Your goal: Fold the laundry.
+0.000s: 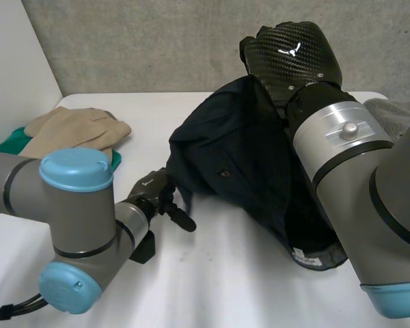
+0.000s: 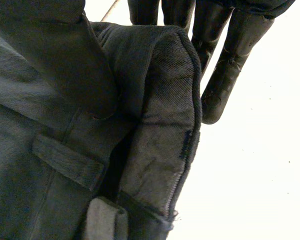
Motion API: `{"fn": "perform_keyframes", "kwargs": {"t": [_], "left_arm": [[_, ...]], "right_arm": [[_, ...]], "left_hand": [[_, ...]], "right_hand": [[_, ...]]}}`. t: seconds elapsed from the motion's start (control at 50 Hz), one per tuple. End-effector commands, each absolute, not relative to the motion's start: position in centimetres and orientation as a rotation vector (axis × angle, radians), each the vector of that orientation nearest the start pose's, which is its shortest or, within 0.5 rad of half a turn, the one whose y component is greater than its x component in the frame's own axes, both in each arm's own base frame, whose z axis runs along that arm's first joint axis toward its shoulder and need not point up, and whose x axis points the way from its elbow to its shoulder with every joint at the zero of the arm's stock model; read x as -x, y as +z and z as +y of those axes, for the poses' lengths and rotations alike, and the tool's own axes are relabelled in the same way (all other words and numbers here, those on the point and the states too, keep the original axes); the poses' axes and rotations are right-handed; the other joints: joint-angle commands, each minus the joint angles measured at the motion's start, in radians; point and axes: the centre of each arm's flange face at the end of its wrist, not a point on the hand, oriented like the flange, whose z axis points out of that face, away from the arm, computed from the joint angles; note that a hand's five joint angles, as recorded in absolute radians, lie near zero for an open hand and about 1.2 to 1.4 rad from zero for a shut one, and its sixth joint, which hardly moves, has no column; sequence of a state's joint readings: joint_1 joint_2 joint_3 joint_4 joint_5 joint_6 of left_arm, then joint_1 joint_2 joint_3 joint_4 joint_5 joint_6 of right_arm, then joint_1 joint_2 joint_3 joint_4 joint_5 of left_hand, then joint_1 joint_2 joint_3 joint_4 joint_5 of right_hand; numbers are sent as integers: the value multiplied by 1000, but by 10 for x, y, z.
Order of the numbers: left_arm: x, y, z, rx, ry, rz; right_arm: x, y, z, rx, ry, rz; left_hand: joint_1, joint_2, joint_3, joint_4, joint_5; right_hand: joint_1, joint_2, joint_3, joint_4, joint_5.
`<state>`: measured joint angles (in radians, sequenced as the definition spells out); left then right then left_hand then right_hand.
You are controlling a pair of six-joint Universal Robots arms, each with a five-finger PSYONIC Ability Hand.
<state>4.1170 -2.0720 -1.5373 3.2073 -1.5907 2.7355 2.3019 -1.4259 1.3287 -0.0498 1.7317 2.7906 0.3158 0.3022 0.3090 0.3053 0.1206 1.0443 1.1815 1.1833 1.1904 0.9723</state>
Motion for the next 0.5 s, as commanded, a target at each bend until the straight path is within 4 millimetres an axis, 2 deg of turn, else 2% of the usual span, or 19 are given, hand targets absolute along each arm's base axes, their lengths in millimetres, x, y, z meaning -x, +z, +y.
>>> {"fn": "perform_keyframes", "kwargs": {"t": [0.02,0.06,0.08,0.14,0.16,0.28,0.36,0.38,0.4,0.46,0.5], "left_arm": [[316,153,-224,117,1286,-2219],[317,154,-227,111,1303,-2209],[317,152,-231,93,1333,-2201],[315,153,-239,42,1409,-2187],[313,155,-245,8,1475,-2174],[304,166,-263,-89,1603,-2135],[293,180,-272,-94,1668,-2127],[289,189,-274,-91,1697,-2112],[280,206,-277,-82,1765,-2087],[262,231,-281,-61,1884,-2068],[249,258,-279,-1,2011,-2031]], "right_arm": [[-321,333,-182,863,-2207,1779],[-320,330,-182,867,-2199,1790],[-319,327,-181,874,-2190,1801],[-317,321,-181,886,-2177,1824],[-316,319,-182,887,-2174,1834],[-310,314,-180,908,-2157,1869],[-304,323,-176,906,-2170,1862],[-300,327,-181,898,-2188,1869],[-298,329,-184,898,-2197,1877],[-285,339,-197,889,-2255,1904],[-280,346,-201,891,-2281,1907]], "left_hand": [[18,31,25,28,38],[103,116,109,113,123],[312,326,319,323,333],[736,750,743,746,757],[1069,1082,1075,1079,1089],[1080,1094,1087,1091,1101],[1080,1094,1087,1091,1101],[1080,1094,1087,1091,1101],[1080,1094,1087,1091,1101],[1080,1094,1087,1091,1101],[1080,1094,1087,1091,1101]], "right_hand": [[352,215,213,206,249],[352,215,213,206,249],[352,215,213,206,249],[352,215,213,206,249],[352,215,213,206,249],[352,215,213,206,249],[352,215,213,206,249],[352,215,213,206,249],[352,215,213,206,249],[352,215,213,206,249],[352,215,213,206,249]]}}
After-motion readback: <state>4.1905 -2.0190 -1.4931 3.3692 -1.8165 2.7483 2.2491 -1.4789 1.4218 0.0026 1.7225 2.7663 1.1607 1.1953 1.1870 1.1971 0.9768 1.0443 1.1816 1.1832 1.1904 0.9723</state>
